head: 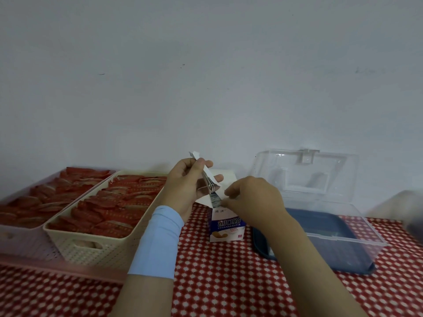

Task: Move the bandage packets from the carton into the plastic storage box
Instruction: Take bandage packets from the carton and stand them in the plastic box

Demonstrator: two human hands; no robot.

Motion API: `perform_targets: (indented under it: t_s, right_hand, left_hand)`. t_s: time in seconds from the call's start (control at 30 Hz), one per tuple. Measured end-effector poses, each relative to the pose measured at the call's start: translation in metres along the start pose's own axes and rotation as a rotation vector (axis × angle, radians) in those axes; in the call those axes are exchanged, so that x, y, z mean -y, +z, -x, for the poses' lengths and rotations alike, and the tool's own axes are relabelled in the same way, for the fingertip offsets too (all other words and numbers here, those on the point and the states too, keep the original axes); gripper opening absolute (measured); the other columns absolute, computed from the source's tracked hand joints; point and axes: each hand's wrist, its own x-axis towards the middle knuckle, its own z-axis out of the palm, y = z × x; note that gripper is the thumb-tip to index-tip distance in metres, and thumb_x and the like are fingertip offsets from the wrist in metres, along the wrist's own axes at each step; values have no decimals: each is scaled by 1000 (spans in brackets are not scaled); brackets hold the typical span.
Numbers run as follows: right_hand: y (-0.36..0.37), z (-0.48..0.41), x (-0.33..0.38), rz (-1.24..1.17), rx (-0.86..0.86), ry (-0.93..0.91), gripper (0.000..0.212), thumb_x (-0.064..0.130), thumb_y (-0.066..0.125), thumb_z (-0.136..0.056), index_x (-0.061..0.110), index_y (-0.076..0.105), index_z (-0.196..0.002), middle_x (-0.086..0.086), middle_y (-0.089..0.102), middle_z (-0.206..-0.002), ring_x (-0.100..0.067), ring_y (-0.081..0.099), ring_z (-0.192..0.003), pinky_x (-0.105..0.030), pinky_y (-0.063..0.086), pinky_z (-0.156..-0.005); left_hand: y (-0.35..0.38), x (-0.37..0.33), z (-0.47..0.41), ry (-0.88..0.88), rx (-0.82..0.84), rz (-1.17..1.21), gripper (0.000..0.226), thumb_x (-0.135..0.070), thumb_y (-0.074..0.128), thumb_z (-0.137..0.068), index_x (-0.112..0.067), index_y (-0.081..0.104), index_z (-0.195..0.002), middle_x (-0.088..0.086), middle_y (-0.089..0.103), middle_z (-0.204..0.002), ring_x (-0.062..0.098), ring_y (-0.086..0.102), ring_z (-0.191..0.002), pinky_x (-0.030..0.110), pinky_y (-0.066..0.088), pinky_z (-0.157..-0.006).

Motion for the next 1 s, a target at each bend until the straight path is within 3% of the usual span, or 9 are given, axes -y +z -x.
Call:
perform_targets:
  t_s: [0.1,0.27,0.37,0.5,0.57,0.63,0.73,0.83,1.0]
  right_hand:
    - [2,-1,1,51,-26,18,29,46,66,-86,23,75,-99,7,74,-93,-13,67,-84,-32,59,-73]
    - [11,-4,5,119,-97,-6,23,30,54,-95,22,71,-108,2,72,-95,-17,67,-83,-32,58,-70]
    - [10,-6,-1,21,-162,-11,26,17,49,-96,19,72,-107,-1,72,-90,-18,65,-78,-35,58,-68]
    - [-4,-4,-7,-578,-357,91,20,14,58,-95,17,74,-108,6,72,-84,-7,64,-71,-19,49,-61]
    - [-15,-1,-6,-1038,-288,175,13,11,66,-92,13,75,-100,1,73,-75,-9,66,-62,-20,50,-53]
    - [-23,3,-5,-1276,-140,202,8,14,70,-91,9,74,-96,-4,72,-70,-13,66,-57,-23,51,-50]
    - [-24,7,-3,-1202,-11,155,10,19,74,-89,10,76,-91,-2,71,-68,-14,62,-51,-23,46,-44]
    - [-22,6,-4,-1101,-51,135,9,19,76,-87,12,77,-81,-2,71,-65,-14,56,-45,-20,39,-39]
    - [-25,7,-5,-984,-63,120,12,19,80,-80,11,72,-77,4,72,-66,-10,61,-48,-20,47,-47]
  left_hand:
    - [1,1,-1,6,-14,-37,18,-20,52,-102,-4,59,-105,8,71,-111,31,75,-88,46,60,-79]
    - [-1,2,-3,43,-48,-78,21,-20,55,-101,-1,57,-109,7,72,-111,32,75,-85,48,60,-79]
    - [-1,0,-2,94,-72,-95,23,-19,54,-101,3,53,-110,7,73,-108,33,75,-84,49,61,-76]
    - [0,0,-1,118,-74,-142,25,-19,52,-101,4,51,-111,3,74,-107,29,75,-86,49,61,-76]
    - [1,1,0,113,-49,-141,25,-19,52,-102,3,51,-111,0,74,-107,26,75,-88,46,61,-75]
    - [5,1,2,84,7,-131,21,-20,51,-102,1,53,-107,1,74,-108,24,75,-90,40,62,-72]
    - [12,4,3,38,95,-120,19,-22,53,-101,-4,59,-102,9,74,-104,26,71,-93,40,60,-75]
    - [18,3,7,4,174,-60,25,-19,50,-102,4,55,-111,6,74,-112,24,71,-99,45,59,-82]
    - [21,4,9,-44,230,-42,35,-19,52,-100,10,49,-120,7,72,-118,27,70,-106,48,58,-88]
